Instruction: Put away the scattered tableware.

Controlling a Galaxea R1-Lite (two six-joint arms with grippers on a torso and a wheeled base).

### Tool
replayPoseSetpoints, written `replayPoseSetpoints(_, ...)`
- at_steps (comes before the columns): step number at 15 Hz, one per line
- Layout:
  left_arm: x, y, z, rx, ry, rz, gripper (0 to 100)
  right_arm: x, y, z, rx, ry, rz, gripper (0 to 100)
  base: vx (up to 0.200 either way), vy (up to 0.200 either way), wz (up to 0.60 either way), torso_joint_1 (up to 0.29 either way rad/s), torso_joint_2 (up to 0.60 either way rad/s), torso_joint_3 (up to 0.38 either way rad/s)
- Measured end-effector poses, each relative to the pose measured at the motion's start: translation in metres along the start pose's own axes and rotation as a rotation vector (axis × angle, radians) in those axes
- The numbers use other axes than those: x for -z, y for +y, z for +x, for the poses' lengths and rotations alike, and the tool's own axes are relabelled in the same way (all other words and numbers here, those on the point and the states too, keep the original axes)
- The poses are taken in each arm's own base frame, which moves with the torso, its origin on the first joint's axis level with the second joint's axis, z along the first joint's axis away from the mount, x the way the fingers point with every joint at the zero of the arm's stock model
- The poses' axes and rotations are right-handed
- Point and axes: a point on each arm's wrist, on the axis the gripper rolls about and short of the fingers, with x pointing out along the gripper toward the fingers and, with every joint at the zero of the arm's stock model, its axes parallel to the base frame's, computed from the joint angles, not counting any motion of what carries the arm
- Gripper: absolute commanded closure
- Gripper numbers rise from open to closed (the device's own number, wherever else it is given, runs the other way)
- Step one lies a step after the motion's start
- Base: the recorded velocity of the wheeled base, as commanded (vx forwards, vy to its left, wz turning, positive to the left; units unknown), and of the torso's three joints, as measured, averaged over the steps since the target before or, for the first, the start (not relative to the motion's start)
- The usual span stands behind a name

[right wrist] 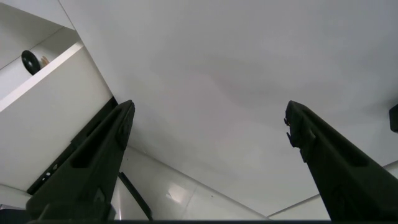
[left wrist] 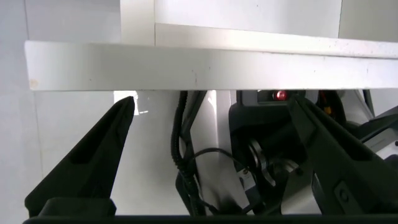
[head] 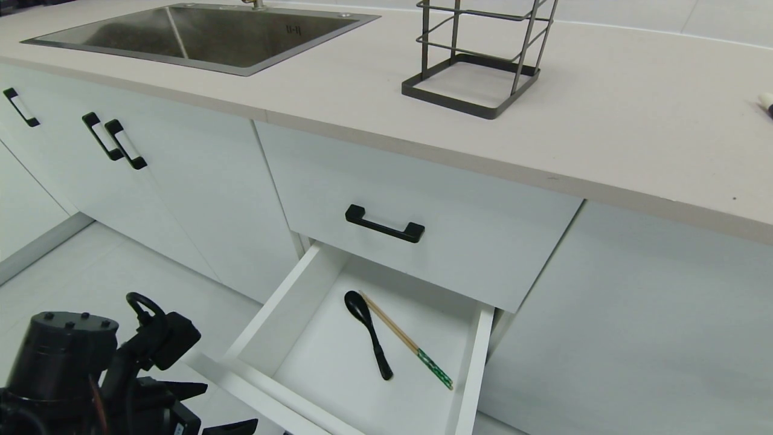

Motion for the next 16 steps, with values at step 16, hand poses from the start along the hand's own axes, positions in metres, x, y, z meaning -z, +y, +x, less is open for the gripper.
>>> replayPoseSetpoints(16, -0.039, 0.014, 0.043, -0.015, -0.221, 0.096, 0, 0.000, 0.000, 0.000, 0.000, 0.000, 0.000, 0, 0.000, 0.000, 0.00, 0.000, 0.00, 0.000)
